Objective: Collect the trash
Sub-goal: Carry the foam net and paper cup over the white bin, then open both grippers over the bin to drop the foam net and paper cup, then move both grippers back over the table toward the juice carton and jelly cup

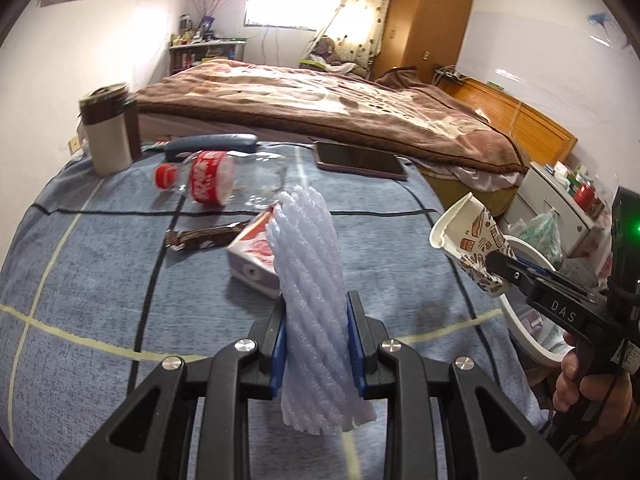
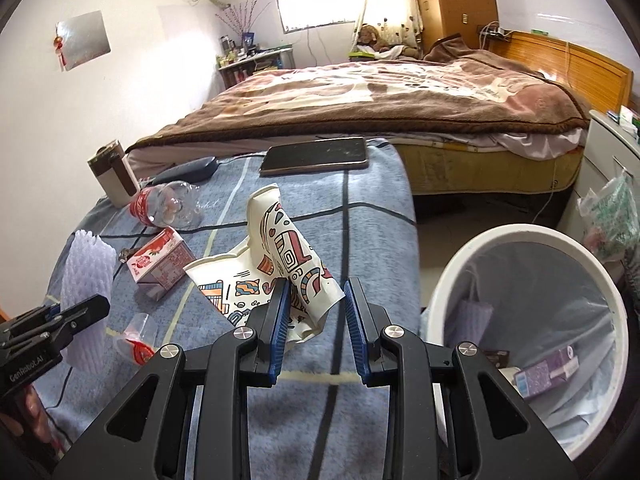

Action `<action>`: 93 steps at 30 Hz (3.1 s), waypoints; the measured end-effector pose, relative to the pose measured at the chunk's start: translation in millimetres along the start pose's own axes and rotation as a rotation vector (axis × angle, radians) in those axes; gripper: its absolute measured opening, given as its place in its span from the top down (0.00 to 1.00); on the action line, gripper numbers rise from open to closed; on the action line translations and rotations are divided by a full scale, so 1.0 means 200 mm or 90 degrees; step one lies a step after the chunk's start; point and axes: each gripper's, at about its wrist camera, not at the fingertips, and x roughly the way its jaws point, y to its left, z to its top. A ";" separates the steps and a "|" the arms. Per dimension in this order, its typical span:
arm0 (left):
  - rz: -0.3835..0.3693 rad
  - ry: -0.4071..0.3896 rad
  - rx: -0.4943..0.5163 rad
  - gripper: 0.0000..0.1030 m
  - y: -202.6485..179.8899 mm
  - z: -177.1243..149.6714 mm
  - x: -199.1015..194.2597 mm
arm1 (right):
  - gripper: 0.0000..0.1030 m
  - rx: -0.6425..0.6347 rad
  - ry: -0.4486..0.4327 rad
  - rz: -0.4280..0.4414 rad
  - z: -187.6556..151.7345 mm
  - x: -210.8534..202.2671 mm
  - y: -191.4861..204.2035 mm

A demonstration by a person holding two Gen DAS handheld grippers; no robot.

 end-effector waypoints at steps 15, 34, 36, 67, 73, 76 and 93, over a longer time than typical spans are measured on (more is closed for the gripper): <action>-0.067 -0.007 0.084 0.73 -0.41 0.02 0.00 | 0.71 0.052 -0.042 -0.043 -0.05 -0.21 -0.23; -0.159 0.011 0.172 0.73 -0.90 0.02 0.08 | 0.71 0.109 -0.058 -0.142 -0.13 -0.36 -0.54; -0.171 0.019 0.179 0.73 -0.95 0.01 0.10 | 0.71 0.117 -0.054 -0.156 -0.14 -0.37 -0.58; -0.204 0.094 0.202 0.62 -1.30 -0.06 0.32 | 0.48 0.141 0.014 -0.227 -0.23 -0.34 -0.87; -0.205 0.079 0.190 0.58 -1.25 -0.05 0.27 | 0.48 0.144 0.002 -0.225 -0.22 -0.36 -0.84; -0.182 0.057 0.200 0.57 -1.23 -0.05 0.22 | 0.48 0.145 -0.005 -0.221 -0.22 -0.38 -0.82; -0.171 0.019 0.163 0.56 -1.00 -0.04 0.07 | 0.48 0.134 -0.034 -0.204 -0.20 -0.42 -0.68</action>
